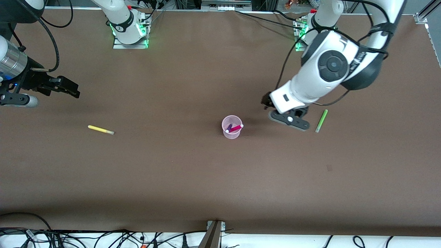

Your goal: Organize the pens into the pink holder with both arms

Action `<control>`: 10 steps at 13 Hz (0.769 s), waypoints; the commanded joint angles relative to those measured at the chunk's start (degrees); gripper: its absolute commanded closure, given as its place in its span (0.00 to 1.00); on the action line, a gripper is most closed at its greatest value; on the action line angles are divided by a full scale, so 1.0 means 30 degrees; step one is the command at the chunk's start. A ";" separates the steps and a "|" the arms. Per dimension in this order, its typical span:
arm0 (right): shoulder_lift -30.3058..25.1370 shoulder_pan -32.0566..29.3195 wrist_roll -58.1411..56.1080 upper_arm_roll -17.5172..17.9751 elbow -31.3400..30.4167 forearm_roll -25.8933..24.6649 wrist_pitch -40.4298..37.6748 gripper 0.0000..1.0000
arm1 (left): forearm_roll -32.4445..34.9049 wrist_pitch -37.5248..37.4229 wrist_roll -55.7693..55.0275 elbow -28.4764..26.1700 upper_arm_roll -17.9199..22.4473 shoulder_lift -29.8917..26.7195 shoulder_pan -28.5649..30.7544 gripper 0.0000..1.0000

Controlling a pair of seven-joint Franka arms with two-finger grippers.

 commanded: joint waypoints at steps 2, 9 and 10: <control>0.0014 0.0090 0.0107 0.0031 0.0227 -0.0182 -0.0095 0.00 | 0.1201 -0.2320 -0.0408 0.1765 -0.0092 -0.0472 0.3285 0.00; 0.0014 0.0090 0.0107 0.0031 0.0227 -0.0153 -0.0095 0.00 | 0.2722 -0.9112 -0.0496 0.7159 0.0143 -0.0559 0.5759 0.00; 0.0014 0.0090 0.0107 0.0031 0.0256 -0.0153 -0.0066 0.00 | 0.2696 -0.9327 -0.0351 0.7249 0.0172 -0.0821 0.5759 0.00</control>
